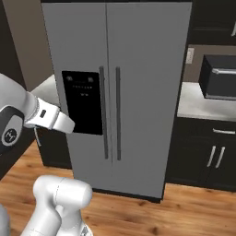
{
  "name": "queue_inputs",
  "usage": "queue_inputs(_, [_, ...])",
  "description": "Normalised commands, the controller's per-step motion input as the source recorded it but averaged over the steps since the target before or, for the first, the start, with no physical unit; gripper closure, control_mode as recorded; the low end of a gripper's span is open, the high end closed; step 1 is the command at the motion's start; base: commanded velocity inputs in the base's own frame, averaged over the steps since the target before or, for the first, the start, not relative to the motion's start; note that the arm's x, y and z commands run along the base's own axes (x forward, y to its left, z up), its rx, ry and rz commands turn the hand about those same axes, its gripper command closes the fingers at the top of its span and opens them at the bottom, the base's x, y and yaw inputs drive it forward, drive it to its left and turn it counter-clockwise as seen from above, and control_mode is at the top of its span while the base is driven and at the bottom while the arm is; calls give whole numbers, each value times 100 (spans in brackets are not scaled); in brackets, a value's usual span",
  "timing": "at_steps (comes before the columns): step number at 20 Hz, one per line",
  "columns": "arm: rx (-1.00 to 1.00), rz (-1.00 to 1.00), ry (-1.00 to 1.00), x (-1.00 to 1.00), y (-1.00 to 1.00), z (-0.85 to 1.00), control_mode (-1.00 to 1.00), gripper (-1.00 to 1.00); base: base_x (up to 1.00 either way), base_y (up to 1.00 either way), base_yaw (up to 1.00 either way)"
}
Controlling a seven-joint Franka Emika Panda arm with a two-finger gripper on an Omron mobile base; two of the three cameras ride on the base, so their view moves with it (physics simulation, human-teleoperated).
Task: Move the hot dog bun to the plate on the dining table and place the condiment next to that plate. Then navigate to the fridge and take the sausage and place it on the plate as well.
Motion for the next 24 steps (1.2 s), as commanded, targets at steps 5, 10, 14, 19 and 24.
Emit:
queue_inputs(5, [0, 0, 0, 0, 0, 0, 100, -100, 53, -27, 16])
queue_inputs(10, [0, 0, 0, 0, 0, 0, 100, -100, 40, -28, 19])
queue_inputs(14, [0, 0, 0, 0, 0, 0, 100, -100, 13, -37, 12])
queue_inputs(19, [0, 0, 0, 0, 0, 0, 100, -100, -6, -34, 3])
queue_inputs(24, [0, 0, 0, 0, 0, 0, 100, -100, -8, -13, 0])
